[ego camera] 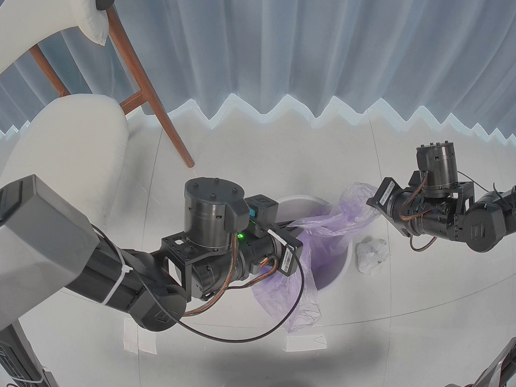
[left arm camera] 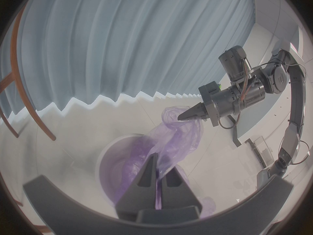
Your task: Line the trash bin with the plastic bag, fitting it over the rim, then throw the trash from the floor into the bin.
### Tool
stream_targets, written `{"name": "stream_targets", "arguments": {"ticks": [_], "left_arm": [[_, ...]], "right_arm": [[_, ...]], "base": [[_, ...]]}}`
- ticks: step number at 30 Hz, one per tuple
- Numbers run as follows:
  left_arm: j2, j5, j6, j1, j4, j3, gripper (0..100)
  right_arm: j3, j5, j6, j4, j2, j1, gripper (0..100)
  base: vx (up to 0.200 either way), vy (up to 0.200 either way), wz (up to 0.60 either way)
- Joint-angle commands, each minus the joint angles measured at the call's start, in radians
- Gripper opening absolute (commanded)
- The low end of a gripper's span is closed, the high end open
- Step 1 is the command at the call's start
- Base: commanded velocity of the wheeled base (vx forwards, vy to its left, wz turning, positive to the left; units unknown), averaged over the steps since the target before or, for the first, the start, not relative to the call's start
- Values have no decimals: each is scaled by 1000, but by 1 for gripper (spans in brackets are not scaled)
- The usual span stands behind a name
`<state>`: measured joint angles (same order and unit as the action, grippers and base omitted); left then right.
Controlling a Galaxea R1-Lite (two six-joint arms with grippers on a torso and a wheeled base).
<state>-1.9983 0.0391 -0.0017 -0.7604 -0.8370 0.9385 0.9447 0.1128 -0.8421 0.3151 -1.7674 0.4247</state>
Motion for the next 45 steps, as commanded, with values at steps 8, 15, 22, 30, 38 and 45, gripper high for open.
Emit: {"name": "stream_targets", "arguments": {"ticks": [8, 15, 22, 30, 38, 45], "left_arm": [[29, -54, -60, -43, -30, 3, 100], [211, -47, -116, -22, -16, -201, 100], [291, 27, -73, -14, -17, -438, 100], [193, 54, -66, -23, -31, -437, 100], [141, 62, -9, -76, -27, -442, 100], [69, 88, 97, 10, -34, -415, 100]], "right_arm": [[-127, -231, 325, 231, 46, -83, 0], [-199, -403, 488, 242, 79, -172, 0], [-196, -401, 486, 242, 71, -167, 0], [-190, -398, 480, 242, 71, -165, 0], [-187, -383, 480, 242, 62, -164, 0], [-185, -383, 479, 243, 65, -161, 0]], "base": [[0, 0, 0], [0, 0, 0], [0, 0, 0], [0, 0, 0], [0, 0, 0], [0, 0, 0]]}}
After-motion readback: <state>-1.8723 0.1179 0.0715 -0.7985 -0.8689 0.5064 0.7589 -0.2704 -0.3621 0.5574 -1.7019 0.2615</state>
